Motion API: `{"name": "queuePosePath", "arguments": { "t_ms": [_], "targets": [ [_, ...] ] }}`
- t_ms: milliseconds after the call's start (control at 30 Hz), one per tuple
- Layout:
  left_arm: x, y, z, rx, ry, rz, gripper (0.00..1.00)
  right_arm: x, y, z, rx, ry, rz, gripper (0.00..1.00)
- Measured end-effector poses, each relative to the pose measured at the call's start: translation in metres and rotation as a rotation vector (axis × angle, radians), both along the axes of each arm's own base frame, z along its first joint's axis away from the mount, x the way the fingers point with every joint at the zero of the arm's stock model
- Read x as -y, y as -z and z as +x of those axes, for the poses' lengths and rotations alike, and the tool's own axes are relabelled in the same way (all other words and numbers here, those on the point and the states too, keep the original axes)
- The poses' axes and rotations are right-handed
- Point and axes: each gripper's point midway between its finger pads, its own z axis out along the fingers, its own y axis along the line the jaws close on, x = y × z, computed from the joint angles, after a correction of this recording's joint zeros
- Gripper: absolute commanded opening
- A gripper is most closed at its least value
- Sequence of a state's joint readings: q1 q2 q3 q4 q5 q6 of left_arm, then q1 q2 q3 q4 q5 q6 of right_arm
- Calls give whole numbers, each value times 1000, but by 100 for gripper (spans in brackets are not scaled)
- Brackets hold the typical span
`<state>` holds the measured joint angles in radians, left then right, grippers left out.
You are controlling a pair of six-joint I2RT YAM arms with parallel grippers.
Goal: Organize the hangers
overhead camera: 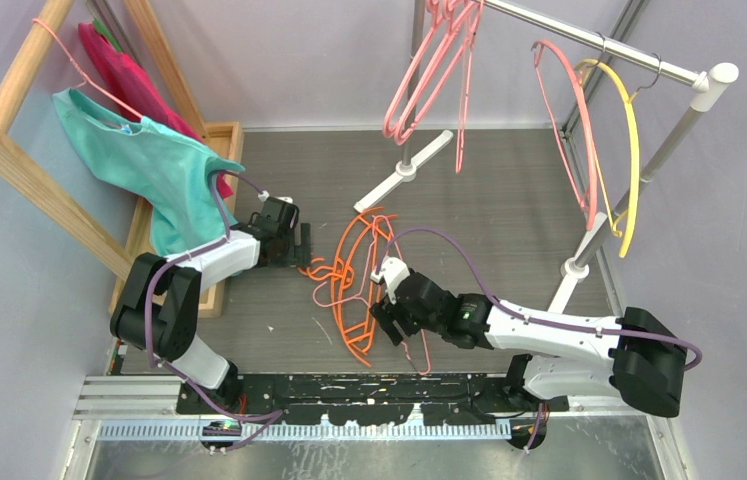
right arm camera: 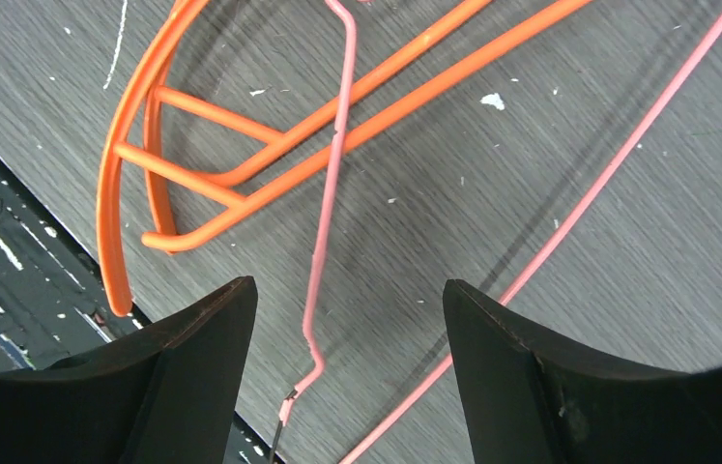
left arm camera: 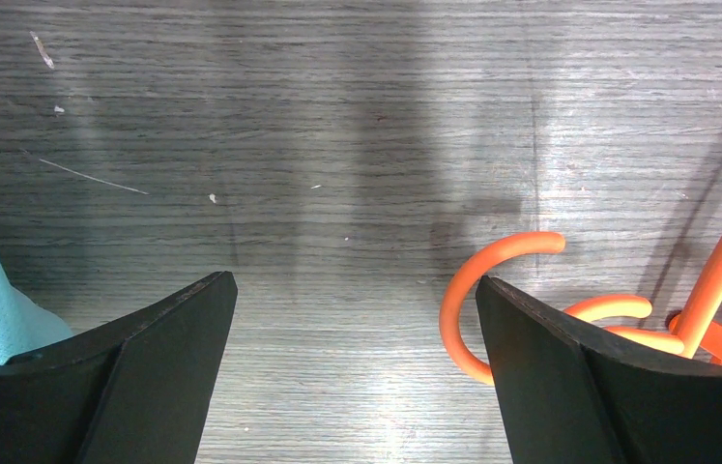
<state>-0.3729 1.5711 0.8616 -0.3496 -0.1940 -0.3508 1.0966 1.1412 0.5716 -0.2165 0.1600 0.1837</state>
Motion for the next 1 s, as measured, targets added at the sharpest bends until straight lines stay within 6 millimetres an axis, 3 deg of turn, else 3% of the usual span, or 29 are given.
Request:
{"name": "queuePosePath", "arguments": {
  "t_ms": [200,500,667,767,867,1000],
  "targets": [
    [0,0,0,0,0,0,98,-8,5,-6,-42,1,46,72],
    [0,0,0,0,1,0,98,-8,47,-14,-133,15,-15,58],
    [0,0,0,1,0,0,98,-9,47,-11,-125,44,6,51],
    [0,0,0,1,0,0,98,-8,47,-8,-120,69,7,37],
    [0,0,0,1,0,0,98,-4,47,-5,-115,106,6,3],
    [0,0,0,1,0,0,98,0,45,-5,-120,142,8,1]
  ]
}}
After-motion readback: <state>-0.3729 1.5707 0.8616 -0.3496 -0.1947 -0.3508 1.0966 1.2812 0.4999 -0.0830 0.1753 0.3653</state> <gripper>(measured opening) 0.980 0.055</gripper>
